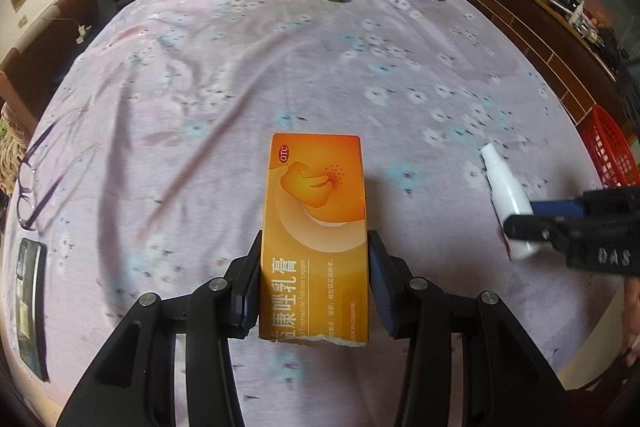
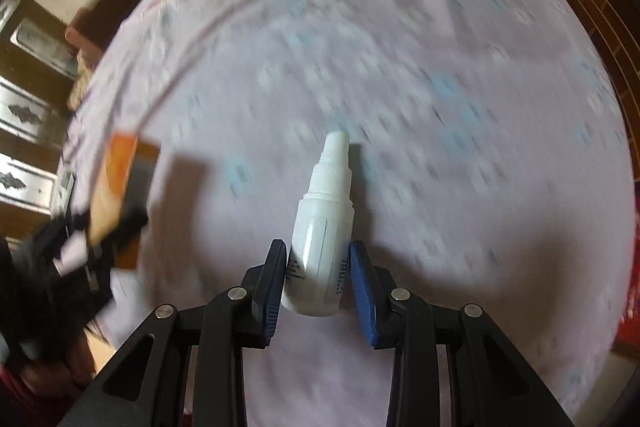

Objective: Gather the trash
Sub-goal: 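Grasp the white spray bottle with the right tool while the left tool holds the orange box, then carry the orange box and white spray bottle over the red wastebasket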

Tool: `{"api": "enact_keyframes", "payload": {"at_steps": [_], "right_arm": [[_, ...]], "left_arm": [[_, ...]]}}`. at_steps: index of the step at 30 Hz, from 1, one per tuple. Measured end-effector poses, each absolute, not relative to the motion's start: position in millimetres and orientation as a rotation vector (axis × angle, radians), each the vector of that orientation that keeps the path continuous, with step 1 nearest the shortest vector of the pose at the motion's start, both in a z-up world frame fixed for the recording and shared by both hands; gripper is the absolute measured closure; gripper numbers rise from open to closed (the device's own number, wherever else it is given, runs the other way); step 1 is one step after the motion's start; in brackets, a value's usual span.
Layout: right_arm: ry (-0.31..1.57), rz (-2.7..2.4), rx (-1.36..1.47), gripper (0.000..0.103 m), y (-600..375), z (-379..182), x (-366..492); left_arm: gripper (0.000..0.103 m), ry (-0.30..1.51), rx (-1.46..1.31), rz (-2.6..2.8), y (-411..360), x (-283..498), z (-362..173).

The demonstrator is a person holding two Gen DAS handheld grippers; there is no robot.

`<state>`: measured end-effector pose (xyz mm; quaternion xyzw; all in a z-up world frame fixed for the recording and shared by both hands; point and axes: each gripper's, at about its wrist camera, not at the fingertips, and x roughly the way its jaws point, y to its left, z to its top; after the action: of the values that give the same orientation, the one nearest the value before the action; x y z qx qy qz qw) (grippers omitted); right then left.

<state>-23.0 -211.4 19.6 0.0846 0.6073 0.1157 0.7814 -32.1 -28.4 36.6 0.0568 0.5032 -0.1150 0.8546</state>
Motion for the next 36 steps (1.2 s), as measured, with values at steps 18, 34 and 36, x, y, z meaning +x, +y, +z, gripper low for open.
{"api": "enact_keyframes", "payload": {"at_steps": [18,34,36], "right_arm": [[1.270,0.273,0.190,0.069,-220.8,18.0,-29.5],[1.107,0.201,0.265,0.069,-267.3,67.4,-75.1],[1.101,0.190,0.271,0.069,-274.7,68.7,-79.3]], "left_arm": [[0.058,1.051,0.134,-0.199,-54.0,-41.4,42.7],[0.058,0.969,0.204,-0.293,-117.7,-56.8,71.1],[0.058,0.962,0.214,-0.303,-125.1,-59.7,73.8]]}}
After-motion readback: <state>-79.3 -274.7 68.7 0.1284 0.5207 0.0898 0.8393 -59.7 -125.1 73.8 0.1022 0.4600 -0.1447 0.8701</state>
